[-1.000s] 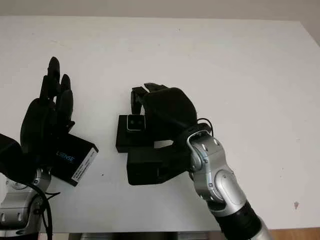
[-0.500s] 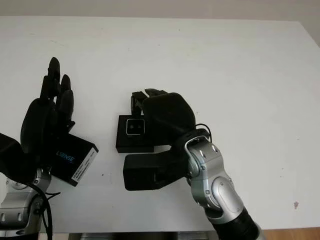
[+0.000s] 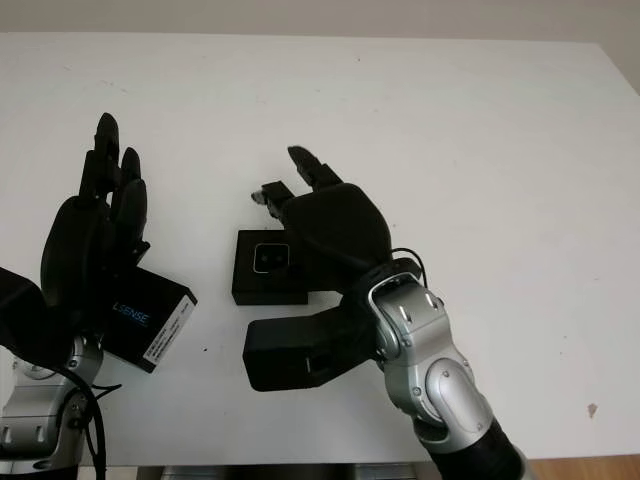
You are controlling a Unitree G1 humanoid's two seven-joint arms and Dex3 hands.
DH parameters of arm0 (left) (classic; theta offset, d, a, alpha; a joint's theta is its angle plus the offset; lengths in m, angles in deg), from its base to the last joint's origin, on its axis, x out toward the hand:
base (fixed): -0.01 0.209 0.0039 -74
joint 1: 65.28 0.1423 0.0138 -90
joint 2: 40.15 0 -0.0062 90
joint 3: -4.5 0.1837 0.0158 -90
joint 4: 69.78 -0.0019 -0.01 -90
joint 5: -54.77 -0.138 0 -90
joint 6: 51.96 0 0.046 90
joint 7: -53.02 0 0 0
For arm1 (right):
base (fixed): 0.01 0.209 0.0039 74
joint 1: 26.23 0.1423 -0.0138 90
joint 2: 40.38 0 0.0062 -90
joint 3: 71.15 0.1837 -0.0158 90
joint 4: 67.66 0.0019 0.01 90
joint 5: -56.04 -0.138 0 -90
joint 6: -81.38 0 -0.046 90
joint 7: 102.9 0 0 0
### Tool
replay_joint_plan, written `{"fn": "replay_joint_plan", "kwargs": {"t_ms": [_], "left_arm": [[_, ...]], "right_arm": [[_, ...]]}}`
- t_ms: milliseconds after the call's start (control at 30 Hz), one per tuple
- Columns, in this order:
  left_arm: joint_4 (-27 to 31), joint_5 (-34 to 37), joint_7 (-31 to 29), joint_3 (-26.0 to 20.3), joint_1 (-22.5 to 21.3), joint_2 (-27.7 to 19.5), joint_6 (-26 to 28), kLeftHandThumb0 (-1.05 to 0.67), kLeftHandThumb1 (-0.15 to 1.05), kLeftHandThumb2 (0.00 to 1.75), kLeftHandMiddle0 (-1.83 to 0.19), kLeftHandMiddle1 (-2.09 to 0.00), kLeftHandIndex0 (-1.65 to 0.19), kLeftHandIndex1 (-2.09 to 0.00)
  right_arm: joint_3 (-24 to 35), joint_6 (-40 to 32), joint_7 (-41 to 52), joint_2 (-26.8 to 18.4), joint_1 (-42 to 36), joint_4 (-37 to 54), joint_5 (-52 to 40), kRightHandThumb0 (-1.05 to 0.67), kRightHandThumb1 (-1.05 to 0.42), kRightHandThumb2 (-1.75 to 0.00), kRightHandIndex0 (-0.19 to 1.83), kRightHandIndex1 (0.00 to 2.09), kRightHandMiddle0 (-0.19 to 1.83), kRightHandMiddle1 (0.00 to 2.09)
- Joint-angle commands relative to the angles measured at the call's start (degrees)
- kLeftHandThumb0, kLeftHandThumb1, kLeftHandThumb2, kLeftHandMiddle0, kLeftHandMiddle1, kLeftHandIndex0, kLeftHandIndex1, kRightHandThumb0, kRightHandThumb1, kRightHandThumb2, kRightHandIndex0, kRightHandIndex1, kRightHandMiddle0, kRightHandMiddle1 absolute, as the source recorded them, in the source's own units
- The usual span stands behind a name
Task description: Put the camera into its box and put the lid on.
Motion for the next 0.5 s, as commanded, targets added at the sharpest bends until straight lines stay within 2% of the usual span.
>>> {"fn": "replay_joint_plan", "kwargs": {"t_ms": [0,300,400,467], "left_arm": [[-0.09,-0.26,-0.09,0.28,-0.21,-0.06,-0.57,-0.84,1.05,0.46,0.19,0.0,0.19,0.0],[-0.53,0.32,-0.63,-0.08,-0.24,-0.08,-0.94,-0.84,1.05,0.46,0.19,0.0,0.19,0.0],[0.15,-0.06,-0.52,-0.32,-0.13,-0.62,-0.34,-0.85,1.05,0.46,0.19,0.0,0.19,0.0],[1.03,-0.81,-0.62,-0.46,-0.05,-1.45,-0.44,-0.86,1.05,0.47,0.19,0.0,0.19,0.0]], "right_arm": [[0.58,0.47,-0.87,0.35,-0.62,1.72,-0.04,-0.81,-1.01,-0.05,-0.19,0.0,-0.06,0.1],[1.94,1.0,-3.03,0.7,0.16,1.87,-0.61,-0.89,-1.0,-0.05,-0.19,0.0,-0.07,0.08],[5.33,0.5,-6.78,3.28,-0.54,1.93,-6.31,-0.83,-1.01,-0.06,-0.18,0.01,-0.07,0.08],[8.77,2.2,-11.39,4.44,-1.4,0.27,-12.97,-0.8,-1.04,-0.18,-0.12,0.04,-0.05,0.09]]}}
